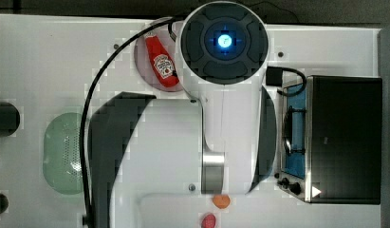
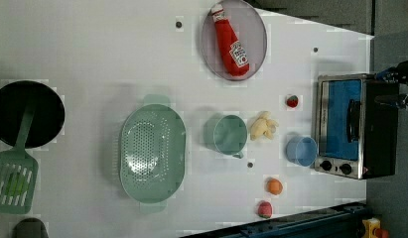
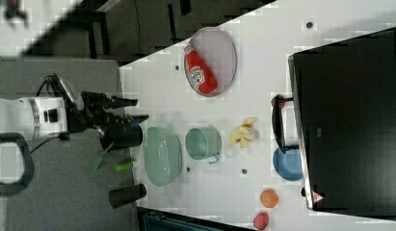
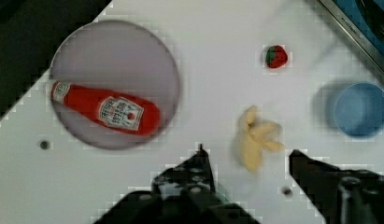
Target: Pick Banana and place it in strainer.
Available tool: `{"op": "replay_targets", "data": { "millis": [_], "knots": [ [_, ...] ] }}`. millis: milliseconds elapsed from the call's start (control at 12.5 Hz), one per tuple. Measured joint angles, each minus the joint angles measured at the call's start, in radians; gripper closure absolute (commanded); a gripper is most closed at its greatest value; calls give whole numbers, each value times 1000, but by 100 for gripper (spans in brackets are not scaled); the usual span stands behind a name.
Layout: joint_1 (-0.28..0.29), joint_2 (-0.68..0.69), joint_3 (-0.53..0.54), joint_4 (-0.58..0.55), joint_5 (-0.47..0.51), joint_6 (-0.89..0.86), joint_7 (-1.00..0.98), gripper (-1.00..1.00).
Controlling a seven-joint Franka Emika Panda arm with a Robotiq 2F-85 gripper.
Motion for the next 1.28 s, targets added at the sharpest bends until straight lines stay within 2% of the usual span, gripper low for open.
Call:
{"op": "replay_targets", "data": {
  "millis": [240, 400, 560, 800, 1120, 1280],
  "knots": [
    [-14, -315, -21, -272, 6, -231, 24, -99],
    [-2, -462, -44, -308, 3, -221, 27, -100],
    [12, -515, -57, -251, 9, -173, 44, -100],
    [-5, -472, -60, -247, -4, -97, 45, -100],
    [-4, -220, -33, -390, -4, 173, 49, -100],
    [-1, -75, -22, -474, 36, 282, 50, -100]
  ]
}}
